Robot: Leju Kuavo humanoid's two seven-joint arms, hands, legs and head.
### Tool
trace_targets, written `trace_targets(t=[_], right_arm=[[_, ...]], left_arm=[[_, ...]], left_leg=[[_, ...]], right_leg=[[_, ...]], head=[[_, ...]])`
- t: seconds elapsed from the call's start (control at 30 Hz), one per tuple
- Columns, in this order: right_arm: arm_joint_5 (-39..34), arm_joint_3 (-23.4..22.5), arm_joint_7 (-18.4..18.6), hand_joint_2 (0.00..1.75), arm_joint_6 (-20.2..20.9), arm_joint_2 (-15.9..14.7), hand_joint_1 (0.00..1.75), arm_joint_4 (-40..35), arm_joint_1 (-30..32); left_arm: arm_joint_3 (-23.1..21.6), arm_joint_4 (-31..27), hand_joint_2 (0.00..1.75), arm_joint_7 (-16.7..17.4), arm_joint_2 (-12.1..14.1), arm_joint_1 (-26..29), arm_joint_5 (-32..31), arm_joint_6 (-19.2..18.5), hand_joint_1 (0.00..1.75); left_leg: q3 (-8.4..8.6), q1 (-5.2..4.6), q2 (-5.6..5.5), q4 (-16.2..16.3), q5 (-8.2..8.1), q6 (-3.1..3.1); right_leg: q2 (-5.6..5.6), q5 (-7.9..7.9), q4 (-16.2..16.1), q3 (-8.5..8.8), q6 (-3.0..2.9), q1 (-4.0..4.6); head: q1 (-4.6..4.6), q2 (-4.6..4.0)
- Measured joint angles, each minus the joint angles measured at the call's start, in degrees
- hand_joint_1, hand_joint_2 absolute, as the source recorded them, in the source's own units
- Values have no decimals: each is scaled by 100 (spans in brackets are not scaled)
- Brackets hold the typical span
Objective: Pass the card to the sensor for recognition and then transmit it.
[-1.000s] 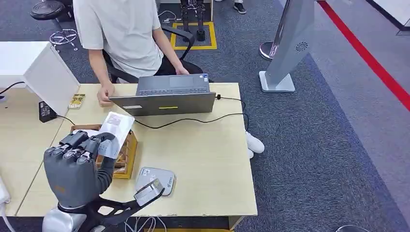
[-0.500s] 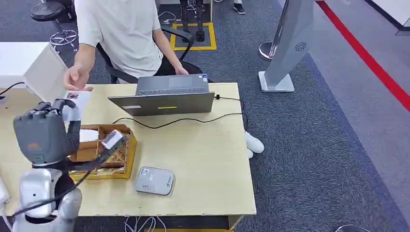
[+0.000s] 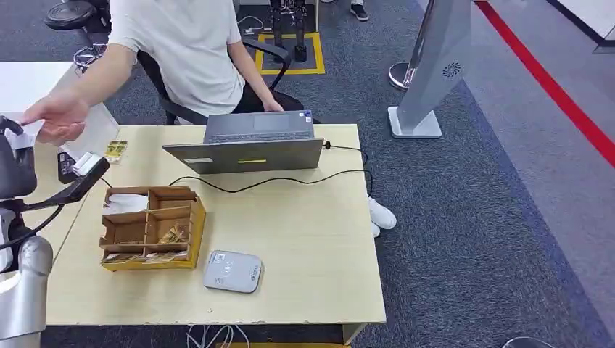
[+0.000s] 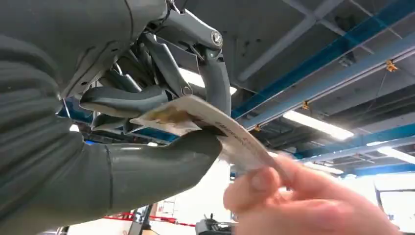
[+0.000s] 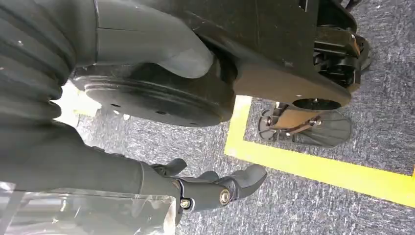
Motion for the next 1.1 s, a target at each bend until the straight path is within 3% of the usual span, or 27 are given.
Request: trace_targets(t=[0.1,0.13,0.93,1.03,1.1], right_arm=[[-2,4,11,175,4,0,0,0,-5],[-2,4,9,175,13,0,0,0,-5],[-31,22,-9,175,52,-15,0,0,-5],[-135,22,-31,175,20,-15,0,0,-2],[-273,20,-33,175,-20,-15,0,0,2]], left_arm=[[2,48,175,0,4,-1,-4,-15,175],[2,72,175,0,4,0,-7,-26,0],[2,-186,175,-57,-114,62,11,-50,0],[-19,-541,175,-118,-207,228,24,-231,0],[-174,-1063,175,-116,-290,508,24,-726,0]], left_leg=[[0,0,0,0,0,0],[-1,0,3,0,0,0],[-5,0,5,1,-1,2],[-5,-1,6,1,-2,2],[-6,-4,7,1,-6,7]], right_leg=[[0,1,0,0,1,0],[2,3,0,-1,3,0],[5,4,0,-6,6,0],[6,3,0,-6,7,-1],[7,2,-3,-7,7,-3]], head=[[2,0],[0,0],[0,0],[0,0],[0,0]])
